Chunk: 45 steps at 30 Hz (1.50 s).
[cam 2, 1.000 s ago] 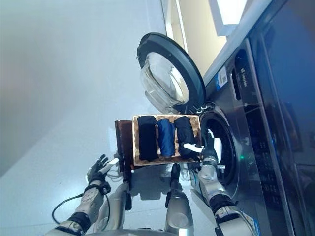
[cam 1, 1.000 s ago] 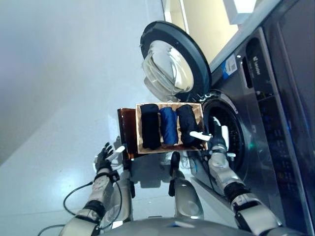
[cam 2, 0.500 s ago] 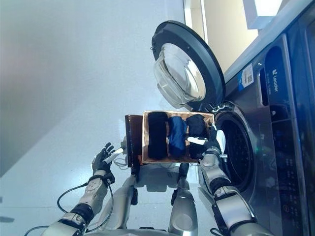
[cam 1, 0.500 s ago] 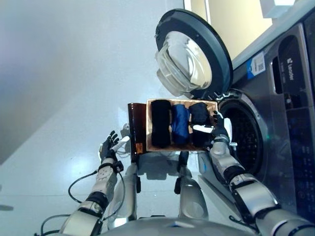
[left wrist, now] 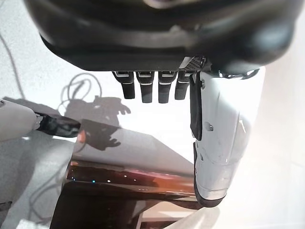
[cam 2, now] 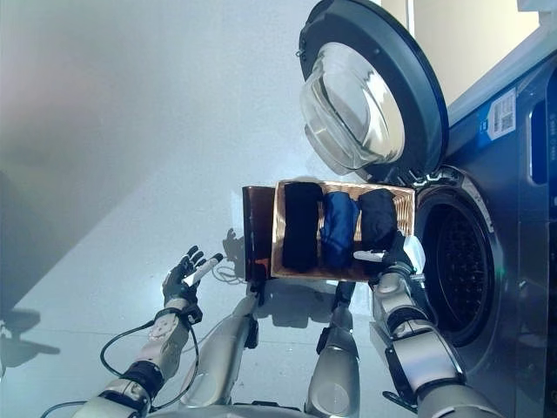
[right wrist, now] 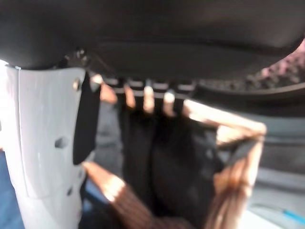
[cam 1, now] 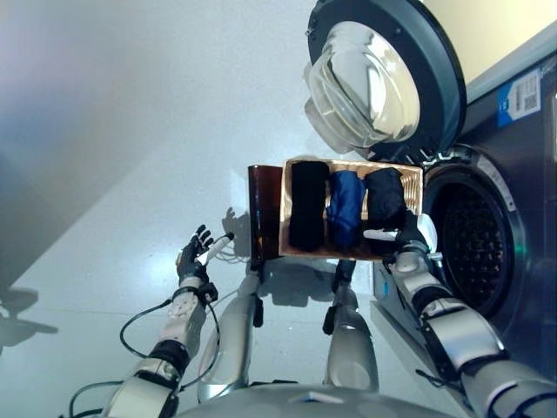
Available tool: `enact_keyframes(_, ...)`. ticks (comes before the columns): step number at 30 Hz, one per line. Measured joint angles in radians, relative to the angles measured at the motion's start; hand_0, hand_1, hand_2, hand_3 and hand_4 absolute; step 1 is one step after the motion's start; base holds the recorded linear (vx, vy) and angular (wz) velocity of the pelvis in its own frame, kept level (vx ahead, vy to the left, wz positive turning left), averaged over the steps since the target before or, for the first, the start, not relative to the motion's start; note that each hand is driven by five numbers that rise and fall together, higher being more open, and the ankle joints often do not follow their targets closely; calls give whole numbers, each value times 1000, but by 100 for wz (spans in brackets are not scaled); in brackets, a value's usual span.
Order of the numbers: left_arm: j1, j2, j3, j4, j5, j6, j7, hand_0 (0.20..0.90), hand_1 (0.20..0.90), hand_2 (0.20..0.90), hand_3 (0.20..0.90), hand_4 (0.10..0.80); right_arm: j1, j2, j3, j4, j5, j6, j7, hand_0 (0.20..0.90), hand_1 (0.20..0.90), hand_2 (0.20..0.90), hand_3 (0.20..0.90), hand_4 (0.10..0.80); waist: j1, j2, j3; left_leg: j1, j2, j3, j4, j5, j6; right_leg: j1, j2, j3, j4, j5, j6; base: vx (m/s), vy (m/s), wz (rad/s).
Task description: Pick up the clothes and place them into the washing machine
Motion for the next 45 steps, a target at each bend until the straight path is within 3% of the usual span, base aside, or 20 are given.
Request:
enact_keyframes(10,7,1,0,-22,-2,0,0,900,900,900,900,800,-25,-36,19,2,-18,1,0,900,900,900,900,800,9,0,0,-22,-4,-5,3,2,2,-17,-4,-5,4,2,3,-3,0,1)
enact_keyframes(16,16,10,-18,-130,-12,-3,-21,900,900,900,900,800,-76,-73,38,13,-30,4,0,900,900,900,900,800,13,11,9,-97,-9,-8,25,10,15,-102,-11,0,51,-2,3,-19,14,3)
enact_keyframes(23,32,17,-40,-243,-47,-2,-38,900,900,900,900,800,-130,-112,47,36,-41,22,-6,900,900,900,900,800,31,32,26,-173,-24,-13,72,8,24,-227,-38,25,202,-68,0,-13,29,5)
enact_keyframes(30,66,70,-67,-315,-60,-2,-64,900,900,900,900,800,-170,-142,58,85,-81,23,-30,900,900,900,900,800,37,34,25,-248,-46,-19,122,1,27,-337,-72,43,343,-122,0,-10,40,11)
enact_keyframes(31,72,71,-69,-320,-66,-2,-66,900,900,900,900,800,-178,-145,58,92,-87,23,-33,661,661,661,661,629,37,34,25,-257,-50,-20,127,1,26,-351,-77,45,357,-126,0,-17,44,9)
enact_keyframes(32,75,71,-73,-321,-67,-2,-66,900,900,900,900,800,-181,-150,59,96,-101,24,-36,527,527,527,527,533,38,34,25,-261,-54,-19,130,1,27,-361,-81,52,370,-131,0,-12,34,4)
enact_keyframes(33,81,71,-76,-322,-67,-2,-67,900,900,900,900,800,-188,-153,58,101,-117,25,-39,200,200,200,200,300,38,35,25,-266,-57,-19,137,1,28,-370,-84,61,379,-132,1,-14,31,-1)
enact_keyframes(45,80,57,-108,-321,-65,-2,-60,900,900,900,900,800,-211,-190,58,107,-139,64,-41,200,200,200,200,300,61,78,-4,-275,-55,-24,152,4,34,-366,-78,63,378,-126,11,1,-3,1)
